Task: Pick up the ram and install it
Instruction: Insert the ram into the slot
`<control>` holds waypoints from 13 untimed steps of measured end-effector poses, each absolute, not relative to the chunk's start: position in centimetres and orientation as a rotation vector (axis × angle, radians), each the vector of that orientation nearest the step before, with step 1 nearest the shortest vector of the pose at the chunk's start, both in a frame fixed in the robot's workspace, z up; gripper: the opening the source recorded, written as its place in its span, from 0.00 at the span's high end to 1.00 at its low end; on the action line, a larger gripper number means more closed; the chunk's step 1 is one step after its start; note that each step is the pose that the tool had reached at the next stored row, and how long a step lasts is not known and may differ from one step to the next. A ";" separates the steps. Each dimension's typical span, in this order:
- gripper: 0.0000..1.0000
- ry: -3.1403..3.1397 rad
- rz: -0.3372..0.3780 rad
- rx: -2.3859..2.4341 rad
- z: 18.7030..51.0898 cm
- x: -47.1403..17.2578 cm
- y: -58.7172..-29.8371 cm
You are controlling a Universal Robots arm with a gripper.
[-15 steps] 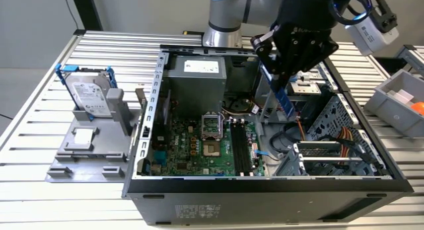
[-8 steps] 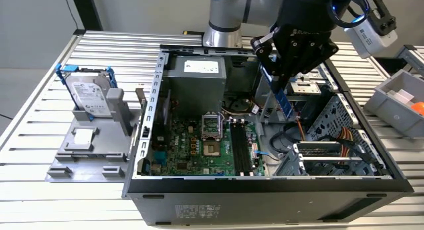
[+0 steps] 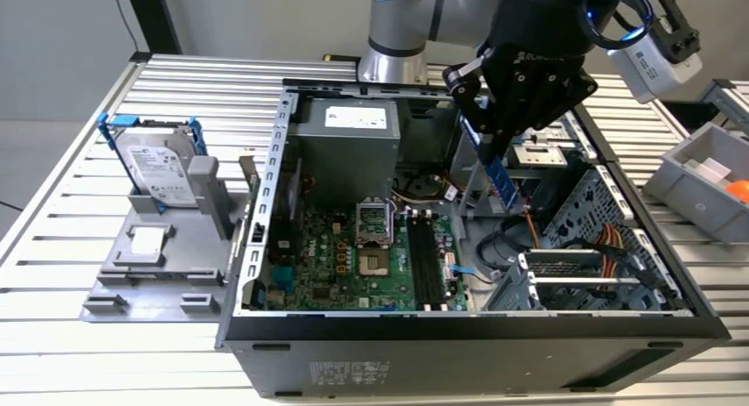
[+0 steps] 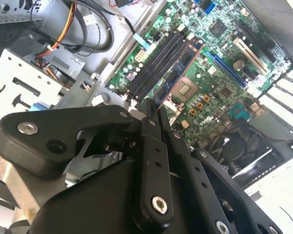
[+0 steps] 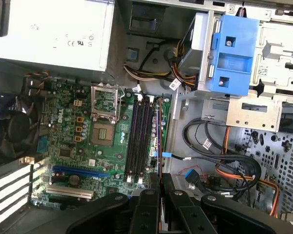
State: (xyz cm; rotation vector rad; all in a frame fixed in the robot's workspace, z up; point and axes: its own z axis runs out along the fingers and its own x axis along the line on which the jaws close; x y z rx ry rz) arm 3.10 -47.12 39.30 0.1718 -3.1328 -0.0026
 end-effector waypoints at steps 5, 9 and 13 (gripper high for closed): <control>1.00 -3.133 -0.002 0.172 39.3 3.1 -47.1; 1.00 -3.135 -0.003 0.130 39.0 3.1 -47.1; 1.00 -3.137 -0.003 0.066 38.2 3.0 -47.1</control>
